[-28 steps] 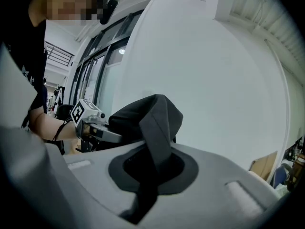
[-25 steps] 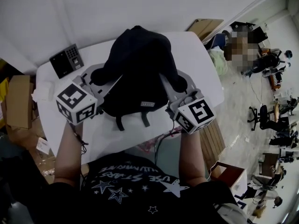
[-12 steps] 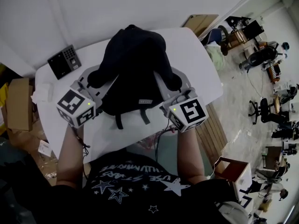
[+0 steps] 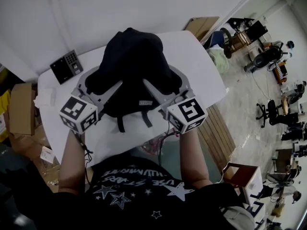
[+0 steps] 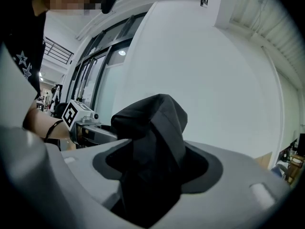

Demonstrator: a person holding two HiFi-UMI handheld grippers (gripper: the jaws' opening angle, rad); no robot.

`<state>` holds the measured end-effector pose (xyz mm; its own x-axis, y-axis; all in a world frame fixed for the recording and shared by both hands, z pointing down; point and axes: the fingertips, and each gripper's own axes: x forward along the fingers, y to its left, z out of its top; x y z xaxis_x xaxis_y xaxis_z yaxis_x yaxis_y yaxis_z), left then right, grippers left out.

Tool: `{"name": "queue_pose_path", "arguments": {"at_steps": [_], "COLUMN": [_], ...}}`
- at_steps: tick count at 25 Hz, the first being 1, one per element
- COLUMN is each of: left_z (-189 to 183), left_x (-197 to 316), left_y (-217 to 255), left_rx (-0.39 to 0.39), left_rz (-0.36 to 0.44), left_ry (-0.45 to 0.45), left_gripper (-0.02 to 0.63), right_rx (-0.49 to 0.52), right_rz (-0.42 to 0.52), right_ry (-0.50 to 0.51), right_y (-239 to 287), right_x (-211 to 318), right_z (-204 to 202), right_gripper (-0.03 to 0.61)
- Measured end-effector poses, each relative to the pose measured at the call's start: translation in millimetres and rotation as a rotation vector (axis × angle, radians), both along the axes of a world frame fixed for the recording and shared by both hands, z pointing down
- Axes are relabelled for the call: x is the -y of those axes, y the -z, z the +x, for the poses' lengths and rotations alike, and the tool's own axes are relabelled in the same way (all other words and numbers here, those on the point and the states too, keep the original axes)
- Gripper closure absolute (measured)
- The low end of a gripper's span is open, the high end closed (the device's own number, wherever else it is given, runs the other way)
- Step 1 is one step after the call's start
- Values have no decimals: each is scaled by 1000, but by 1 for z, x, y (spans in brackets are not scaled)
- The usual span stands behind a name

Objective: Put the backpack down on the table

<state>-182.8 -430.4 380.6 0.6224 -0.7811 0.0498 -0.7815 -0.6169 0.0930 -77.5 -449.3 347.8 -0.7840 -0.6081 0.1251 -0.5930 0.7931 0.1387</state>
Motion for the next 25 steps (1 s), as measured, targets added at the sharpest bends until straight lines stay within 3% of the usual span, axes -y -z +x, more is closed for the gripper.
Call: {"name": "queue_pose_path", "arguments": {"at_steps": [4,10,14,25], "left_z": [-2,-14,-27,-7], "left_x": [-9,-20,-30,-70], "left_y": [3,4,11,15], "left_rx": [26,79,67,72], "left_rz": [-2,-16,-10,16], "left_ry": [36,100,152,199], "left_gripper": [301,299,299,301], "right_rx": [7,43,49,57], "right_rz": [10,3,22,59], "right_ry": [-30,-56,-59,-42], "right_y": [5,15,19,21], "right_x": [-4,-14,-25,-63], "right_z": [6,20,30,49], "right_gripper": [238,236,236,238]}}
